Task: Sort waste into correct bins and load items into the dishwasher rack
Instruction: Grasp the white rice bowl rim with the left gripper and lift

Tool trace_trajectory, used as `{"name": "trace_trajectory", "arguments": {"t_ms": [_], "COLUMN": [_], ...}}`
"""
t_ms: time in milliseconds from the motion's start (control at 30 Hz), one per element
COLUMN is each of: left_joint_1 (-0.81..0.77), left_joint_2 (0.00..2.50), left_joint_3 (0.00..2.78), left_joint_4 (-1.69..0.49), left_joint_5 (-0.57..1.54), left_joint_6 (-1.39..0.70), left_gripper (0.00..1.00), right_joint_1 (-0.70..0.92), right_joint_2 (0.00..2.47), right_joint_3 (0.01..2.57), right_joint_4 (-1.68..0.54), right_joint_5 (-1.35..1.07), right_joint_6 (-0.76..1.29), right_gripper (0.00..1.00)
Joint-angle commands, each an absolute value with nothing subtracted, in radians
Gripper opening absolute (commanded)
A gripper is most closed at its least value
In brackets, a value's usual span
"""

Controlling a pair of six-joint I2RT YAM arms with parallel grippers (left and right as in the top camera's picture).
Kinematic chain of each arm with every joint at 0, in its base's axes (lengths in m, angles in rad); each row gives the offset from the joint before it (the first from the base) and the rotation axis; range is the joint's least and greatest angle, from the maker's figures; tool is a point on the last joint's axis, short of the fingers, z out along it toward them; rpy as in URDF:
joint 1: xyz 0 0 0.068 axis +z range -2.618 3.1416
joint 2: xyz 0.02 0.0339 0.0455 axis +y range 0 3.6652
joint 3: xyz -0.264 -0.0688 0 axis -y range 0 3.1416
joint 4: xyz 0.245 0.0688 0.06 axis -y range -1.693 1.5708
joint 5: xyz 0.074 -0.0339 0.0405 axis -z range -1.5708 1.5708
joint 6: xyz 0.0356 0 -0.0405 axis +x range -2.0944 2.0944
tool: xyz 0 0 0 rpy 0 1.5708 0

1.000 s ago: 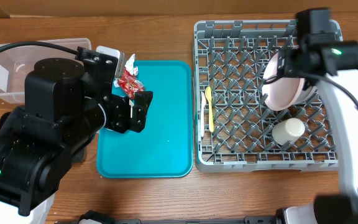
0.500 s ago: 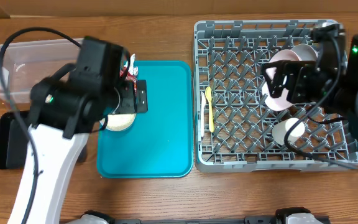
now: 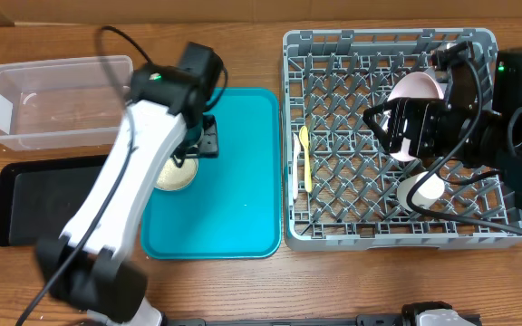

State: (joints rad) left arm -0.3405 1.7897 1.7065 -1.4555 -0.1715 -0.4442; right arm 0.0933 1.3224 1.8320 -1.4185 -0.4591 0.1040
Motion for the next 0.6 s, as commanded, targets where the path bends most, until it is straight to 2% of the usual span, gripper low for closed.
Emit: {"name": "trace_trajectory", "arguments": {"t_ms": [0,333,500,567], "left_joint_1": [-0.336,-0.266,-0.235,-0.232], "left_joint_2": [1.873,2.037,2.096,2.117], "left_joint_3": [1.671,1.65,1.65,1.65], "left_joint_4": [-1.441,-1.294,-1.247,-1.243], "left_joint_5": [-0.167,-0.096,0.007,0.027], "left_joint_6": [-0.408,-0.304,-0.227,-0.213], "left_gripper": [0.58,0.52,0.49,0.44], "right_joint_1": [0.097,0.097,0.097,0.097], "right_joint_2": [1.318,1.318,1.318,1.318], "right_joint_3": [1.833,1.833,1.833,1.833], "right_joint_4": [-1.438,-1.47,-1.469,-1.469], "right_joint_5": [-0.462,-0.423,-0.419,-0.42], "right_joint_6": [0.101,0.102,0.102,0.102], "right_gripper": [0.86,0.86,0.86,0.86]}}
